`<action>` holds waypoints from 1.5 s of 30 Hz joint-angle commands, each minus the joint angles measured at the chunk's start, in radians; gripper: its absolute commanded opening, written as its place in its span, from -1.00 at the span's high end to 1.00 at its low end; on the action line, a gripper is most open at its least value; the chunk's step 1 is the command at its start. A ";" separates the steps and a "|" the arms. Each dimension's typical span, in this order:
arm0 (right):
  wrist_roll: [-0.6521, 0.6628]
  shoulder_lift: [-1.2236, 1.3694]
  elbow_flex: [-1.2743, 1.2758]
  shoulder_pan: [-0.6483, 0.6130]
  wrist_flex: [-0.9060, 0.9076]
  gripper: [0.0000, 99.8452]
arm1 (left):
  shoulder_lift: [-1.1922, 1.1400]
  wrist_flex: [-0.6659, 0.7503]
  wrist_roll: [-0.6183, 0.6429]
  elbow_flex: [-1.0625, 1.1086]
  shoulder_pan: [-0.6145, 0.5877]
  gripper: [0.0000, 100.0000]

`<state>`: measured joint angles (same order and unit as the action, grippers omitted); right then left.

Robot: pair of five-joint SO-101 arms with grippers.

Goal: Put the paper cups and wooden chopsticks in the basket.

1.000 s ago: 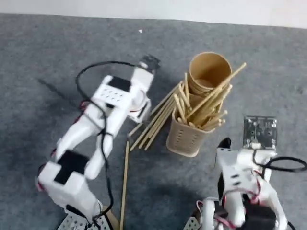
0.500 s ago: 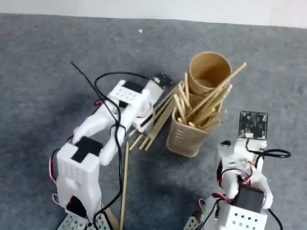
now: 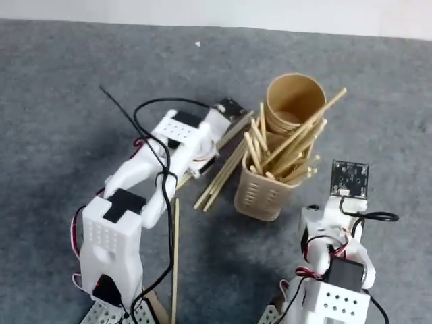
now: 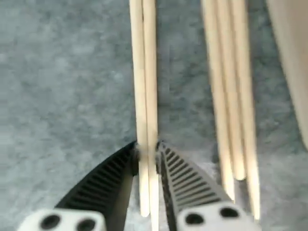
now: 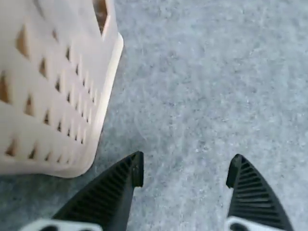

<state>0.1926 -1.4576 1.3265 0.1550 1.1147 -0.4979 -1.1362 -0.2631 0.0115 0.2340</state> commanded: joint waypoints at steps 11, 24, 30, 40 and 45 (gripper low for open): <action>-0.069 -0.002 0.028 0.010 -0.058 0.42 | 0.148 -0.103 0.071 -0.205 -0.208 0.99; -0.072 -0.002 0.139 0.010 -0.128 0.42 | 1.003 -0.276 0.212 -0.104 -0.045 0.99; -0.083 -0.002 0.148 0.004 -0.157 0.42 | 1.345 0.153 0.210 0.268 0.222 0.99; -0.120 -0.002 0.202 0.004 -0.226 0.42 | 1.167 0.436 0.212 0.295 0.509 0.99; -0.121 -0.002 0.202 0.004 -0.226 0.42 | 1.029 0.456 0.212 0.231 0.529 0.98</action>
<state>0.0821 -1.4530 1.5351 0.1550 0.9030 0.6053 -0.7204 -0.0575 0.3138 0.7419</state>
